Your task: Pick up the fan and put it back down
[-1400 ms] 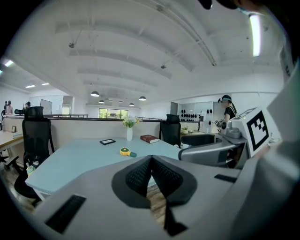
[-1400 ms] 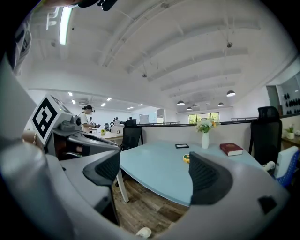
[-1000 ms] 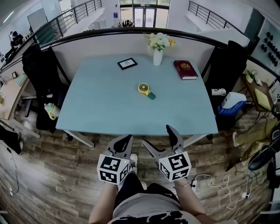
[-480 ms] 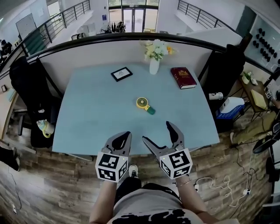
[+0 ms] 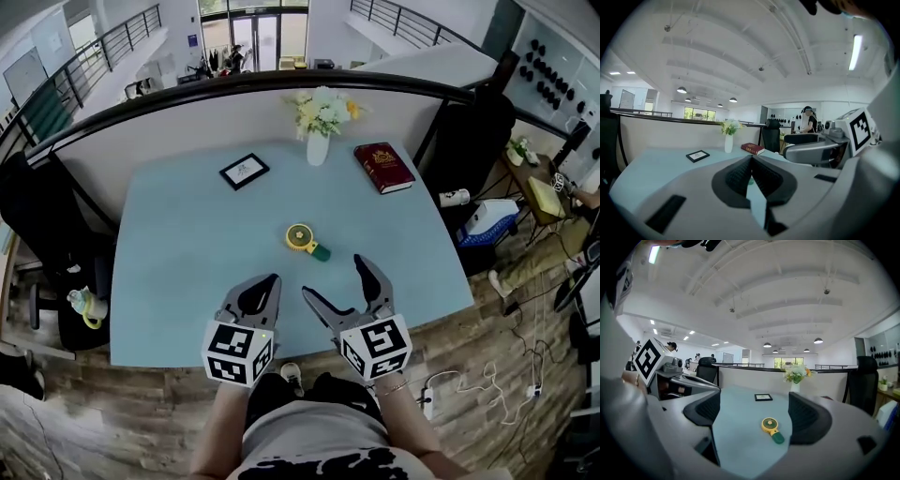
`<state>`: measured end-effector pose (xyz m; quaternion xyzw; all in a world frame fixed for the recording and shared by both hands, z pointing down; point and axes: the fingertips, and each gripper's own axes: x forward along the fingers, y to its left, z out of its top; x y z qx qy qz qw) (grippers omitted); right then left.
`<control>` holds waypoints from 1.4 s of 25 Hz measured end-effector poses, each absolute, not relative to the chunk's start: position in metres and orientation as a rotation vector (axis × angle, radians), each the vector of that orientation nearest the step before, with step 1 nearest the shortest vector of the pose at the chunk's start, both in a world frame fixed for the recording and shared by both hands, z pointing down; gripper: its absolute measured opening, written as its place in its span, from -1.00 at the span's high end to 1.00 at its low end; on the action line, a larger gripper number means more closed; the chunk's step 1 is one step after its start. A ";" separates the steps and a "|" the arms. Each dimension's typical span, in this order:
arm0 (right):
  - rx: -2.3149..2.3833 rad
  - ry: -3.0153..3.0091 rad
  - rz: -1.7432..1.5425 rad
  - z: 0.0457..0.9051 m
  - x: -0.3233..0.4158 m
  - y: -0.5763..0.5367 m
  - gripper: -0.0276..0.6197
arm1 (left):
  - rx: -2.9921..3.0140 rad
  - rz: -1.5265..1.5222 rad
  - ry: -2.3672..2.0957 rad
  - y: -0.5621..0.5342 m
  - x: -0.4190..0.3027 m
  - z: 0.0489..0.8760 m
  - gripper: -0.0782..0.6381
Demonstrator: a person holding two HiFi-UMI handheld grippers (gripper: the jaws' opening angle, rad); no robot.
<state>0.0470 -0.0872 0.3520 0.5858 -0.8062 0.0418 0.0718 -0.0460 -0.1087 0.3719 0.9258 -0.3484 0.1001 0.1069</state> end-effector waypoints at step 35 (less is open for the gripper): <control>1.477 -2.510 0.184 0.372 0.082 -0.170 -0.35 | 2.574 0.262 -1.149 -0.169 -0.012 0.394 0.75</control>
